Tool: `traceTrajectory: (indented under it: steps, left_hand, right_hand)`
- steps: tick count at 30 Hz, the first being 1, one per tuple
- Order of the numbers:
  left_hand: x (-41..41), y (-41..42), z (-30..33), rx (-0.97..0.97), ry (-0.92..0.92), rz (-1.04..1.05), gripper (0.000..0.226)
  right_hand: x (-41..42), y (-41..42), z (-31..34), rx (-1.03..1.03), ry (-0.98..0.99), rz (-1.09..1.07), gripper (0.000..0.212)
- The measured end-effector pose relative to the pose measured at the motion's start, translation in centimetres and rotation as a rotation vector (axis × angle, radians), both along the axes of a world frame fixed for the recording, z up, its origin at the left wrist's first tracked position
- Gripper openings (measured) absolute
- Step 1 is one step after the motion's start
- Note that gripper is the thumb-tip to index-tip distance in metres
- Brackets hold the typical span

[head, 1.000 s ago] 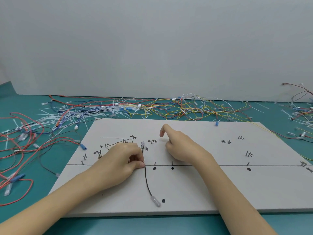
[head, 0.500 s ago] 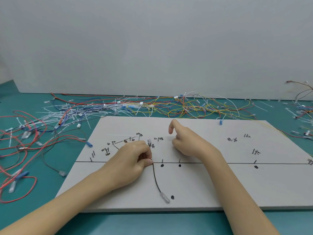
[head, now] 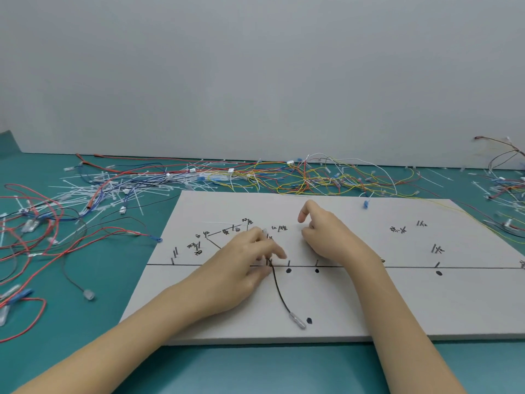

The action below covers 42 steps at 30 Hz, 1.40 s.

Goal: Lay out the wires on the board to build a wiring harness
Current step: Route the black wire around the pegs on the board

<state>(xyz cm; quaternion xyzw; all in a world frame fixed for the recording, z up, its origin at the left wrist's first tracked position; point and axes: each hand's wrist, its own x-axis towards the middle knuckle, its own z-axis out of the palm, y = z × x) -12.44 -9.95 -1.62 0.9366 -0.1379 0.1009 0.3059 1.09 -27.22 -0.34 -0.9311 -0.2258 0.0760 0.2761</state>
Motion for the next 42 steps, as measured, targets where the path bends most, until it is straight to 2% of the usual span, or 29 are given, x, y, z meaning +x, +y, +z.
traceTrajectory:
  steps: [3,8,12,16,21,26,32,38,42]
  left_hand:
    - [-0.1,0.4,0.2,0.083,0.03,-0.042,0.022]
    - [0.0,0.0,0.7,0.11,-0.007,-0.077,0.009]
    - [0.1,-0.3,0.9,0.289,-0.096,-0.095,0.01]
    - [-0.2,-0.5,0.9,0.255,-0.045,-0.096,0.01]
    - [-0.9,-0.6,1.1,0.188,0.003,-0.108,0.018]
    - [-1.3,-1.3,1.6,0.207,0.032,-0.098,0.019]
    - [-1.3,-1.8,1.0,0.287,0.083,-0.123,0.02]
    - [-0.6,-1.5,1.7,0.386,0.211,-0.168,0.014]
    - [-0.6,-1.4,1.9,0.36,0.27,-0.185,0.014]
  right_hand:
    - [-0.1,0.1,-0.1,-0.011,-0.006,-0.017,0.024]
    - [-0.3,0.4,-0.1,-0.048,-0.017,-0.036,0.025]
    - [-0.5,0.5,0.1,-0.097,-0.054,-0.029,0.03]
    - [-0.6,0.5,0.2,-0.091,-0.032,-0.034,0.03]
    - [-0.8,0.2,0.3,0.004,0.012,-0.035,0.018]
    - [-0.8,0.4,0.2,0.111,-0.088,-0.067,0.011]
    - [-0.9,1.1,0.1,0.266,-0.141,-0.063,0.016]
    - [-1.1,1.3,0.0,0.247,-0.115,-0.052,0.023]
    - [-1.3,1.3,0.1,0.206,-0.072,-0.027,0.025]
